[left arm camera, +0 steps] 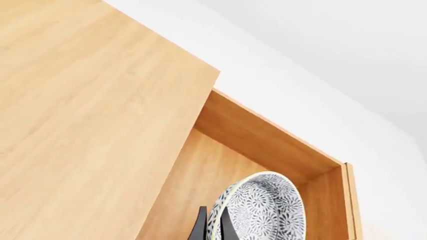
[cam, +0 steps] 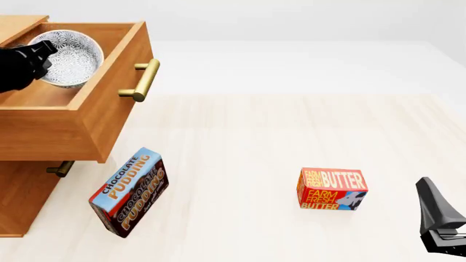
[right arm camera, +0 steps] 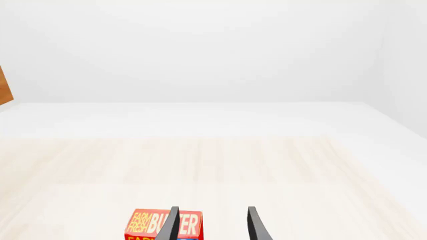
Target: Put the bowl in the top drawer of the cabinet.
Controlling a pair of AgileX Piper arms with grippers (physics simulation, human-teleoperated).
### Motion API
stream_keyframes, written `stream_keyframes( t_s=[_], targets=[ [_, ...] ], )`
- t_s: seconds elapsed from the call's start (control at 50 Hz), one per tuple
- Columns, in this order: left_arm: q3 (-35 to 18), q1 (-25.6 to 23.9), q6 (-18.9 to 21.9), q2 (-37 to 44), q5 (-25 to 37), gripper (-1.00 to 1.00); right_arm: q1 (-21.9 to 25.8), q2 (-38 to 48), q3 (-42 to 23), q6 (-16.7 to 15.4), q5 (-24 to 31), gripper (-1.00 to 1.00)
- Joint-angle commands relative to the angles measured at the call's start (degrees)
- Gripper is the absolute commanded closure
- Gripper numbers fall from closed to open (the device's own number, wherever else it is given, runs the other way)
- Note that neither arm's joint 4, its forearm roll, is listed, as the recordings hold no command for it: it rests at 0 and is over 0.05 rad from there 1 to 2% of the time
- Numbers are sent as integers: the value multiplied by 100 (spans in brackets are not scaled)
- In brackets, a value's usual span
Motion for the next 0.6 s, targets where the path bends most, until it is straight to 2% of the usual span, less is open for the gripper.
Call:
stream_keyframes(
  t_s=[0.02, 0.26, 0.28, 0.6],
  targets=[
    [-30, 43, 0, -57, 7, 100, 4, -13, 3, -4, 2, -100],
    [-26, 95, 24, -14, -6, 100, 4, -12, 3, -4, 2, -100],
    [-24, 101, 23, -9, -5, -100, 5, -12, 3, -5, 2, -100],
    [-3, 108, 37, 0, -16, -100, 5, -12, 3, -5, 1, -100]
  ],
)
